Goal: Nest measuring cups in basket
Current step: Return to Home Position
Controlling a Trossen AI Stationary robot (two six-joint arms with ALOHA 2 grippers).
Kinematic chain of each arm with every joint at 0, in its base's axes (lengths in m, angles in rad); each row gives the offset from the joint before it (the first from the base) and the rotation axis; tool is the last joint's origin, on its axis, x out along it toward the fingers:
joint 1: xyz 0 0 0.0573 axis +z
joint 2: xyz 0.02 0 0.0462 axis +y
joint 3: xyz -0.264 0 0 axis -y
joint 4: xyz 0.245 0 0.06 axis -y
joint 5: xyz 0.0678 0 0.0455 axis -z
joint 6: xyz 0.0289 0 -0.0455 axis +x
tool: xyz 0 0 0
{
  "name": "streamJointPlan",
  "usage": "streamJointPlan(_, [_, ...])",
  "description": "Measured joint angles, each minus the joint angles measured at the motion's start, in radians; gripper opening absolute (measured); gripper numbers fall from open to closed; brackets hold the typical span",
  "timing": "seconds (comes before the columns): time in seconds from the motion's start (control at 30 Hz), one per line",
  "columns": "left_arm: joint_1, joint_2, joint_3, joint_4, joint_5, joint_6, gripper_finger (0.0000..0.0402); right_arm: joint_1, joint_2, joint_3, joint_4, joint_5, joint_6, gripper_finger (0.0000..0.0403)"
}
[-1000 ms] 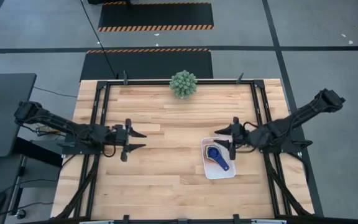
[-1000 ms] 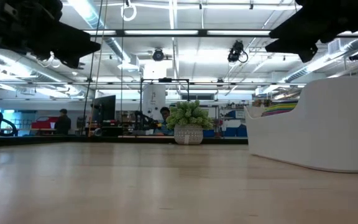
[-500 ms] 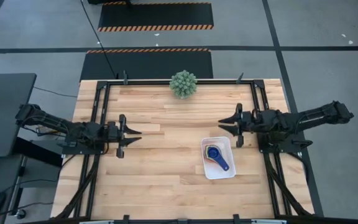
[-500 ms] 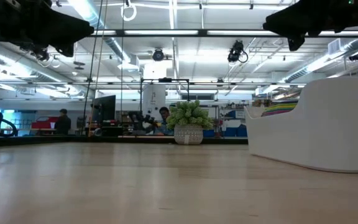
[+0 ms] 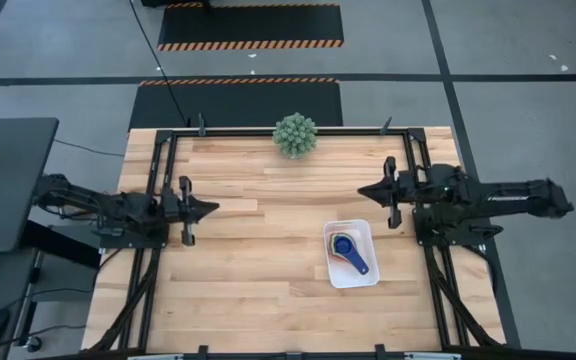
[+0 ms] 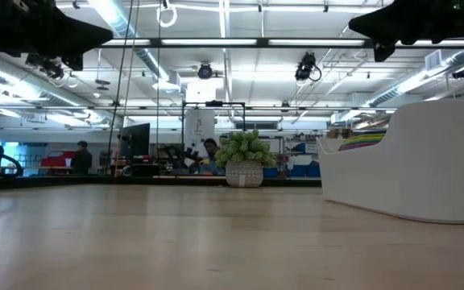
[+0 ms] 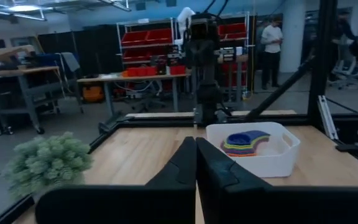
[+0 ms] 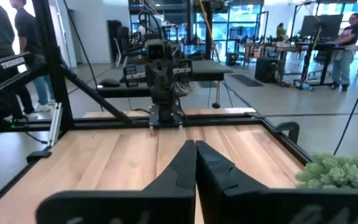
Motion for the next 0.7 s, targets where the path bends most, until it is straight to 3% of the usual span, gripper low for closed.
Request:
streamJointPlan(0.47, [0.000, -0.277, 0.000, -0.258, -0.077, -0.029, 0.0004, -0.017, -0.181, -0.001, -0.112, -0.006, -0.022, 0.0005])
streamJointPlan(0.7, [-0.002, -0.280, -0.032, -0.229, -0.089, -0.035, 0.0004, -0.017, -0.294, -0.095, -0.101, -0.006, -0.018, 0.0005])
